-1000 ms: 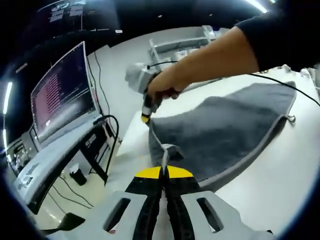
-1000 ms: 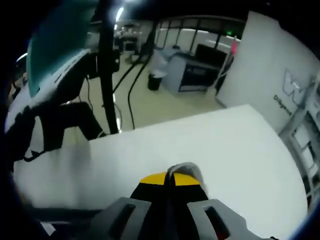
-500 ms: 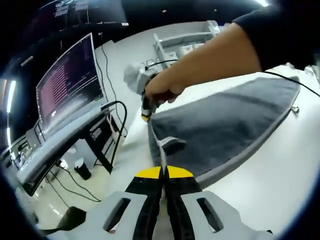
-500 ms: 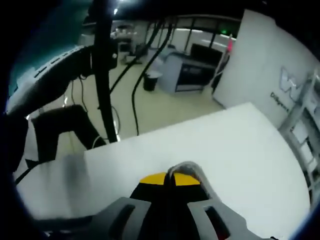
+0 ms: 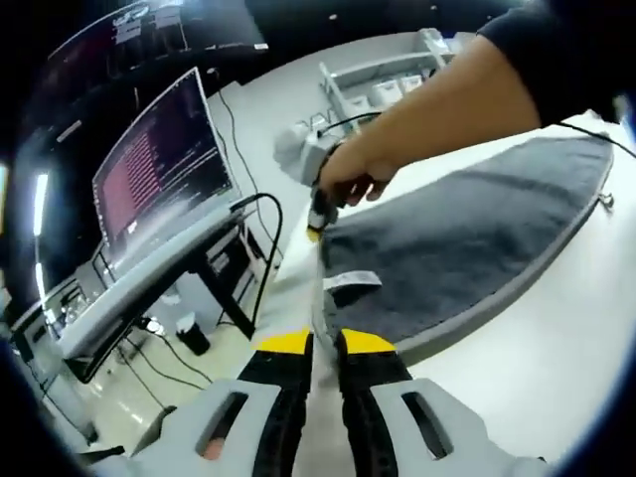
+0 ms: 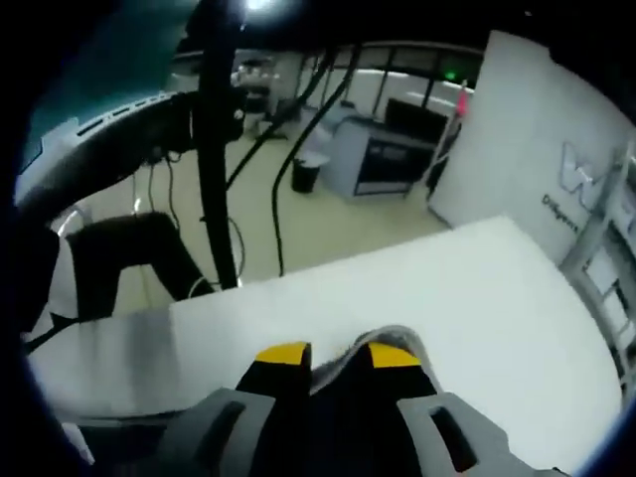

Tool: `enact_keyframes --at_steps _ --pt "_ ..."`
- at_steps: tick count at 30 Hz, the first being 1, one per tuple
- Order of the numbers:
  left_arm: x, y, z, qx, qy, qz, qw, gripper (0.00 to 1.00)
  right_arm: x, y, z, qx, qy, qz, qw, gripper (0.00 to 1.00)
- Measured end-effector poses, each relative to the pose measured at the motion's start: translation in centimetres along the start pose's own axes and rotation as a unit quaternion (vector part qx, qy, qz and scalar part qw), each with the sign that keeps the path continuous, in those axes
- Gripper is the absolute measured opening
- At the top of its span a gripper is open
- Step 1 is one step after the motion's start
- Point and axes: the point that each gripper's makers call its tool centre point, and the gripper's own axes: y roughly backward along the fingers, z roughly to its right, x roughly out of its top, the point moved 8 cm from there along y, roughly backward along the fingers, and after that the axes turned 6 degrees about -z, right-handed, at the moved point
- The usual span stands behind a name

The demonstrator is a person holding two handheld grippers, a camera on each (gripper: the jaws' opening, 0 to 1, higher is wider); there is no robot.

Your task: Open the folded towel by lifting each exposed corner and separating the folded layers until the towel lies flat within the target outline without major curled edges

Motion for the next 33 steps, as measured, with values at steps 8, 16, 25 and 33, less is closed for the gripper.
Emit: enact_keyframes --at_steps 8,16,25,33 --pt "-0.8 0.1 -0.2 0.008 0.016 -0.015 0.9997 0.27 0.4 0.7 -1.5 0.119 -0.063 0.031 0.9904 0.67" --pt "0.8 0.7 -0.4 0.044 0.023 0.013 0.9987 0.82 0.6 3.8 -0.3 0.176 -0.041 0.066 0.9814 0.99" --pt "3.2 1.6 2.8 -0.079 0.086 0.056 0.9916 1.00 -3.4 9.3 5.2 0.020 0.078 0.066 0.9945 1.00" --pt "6.6 2.0 2.8 -0.133 0.097 0.077 0.9834 1.00 -7.5 19.0 10.6 -0.044 0.017 0.126 0.9909 1.00"
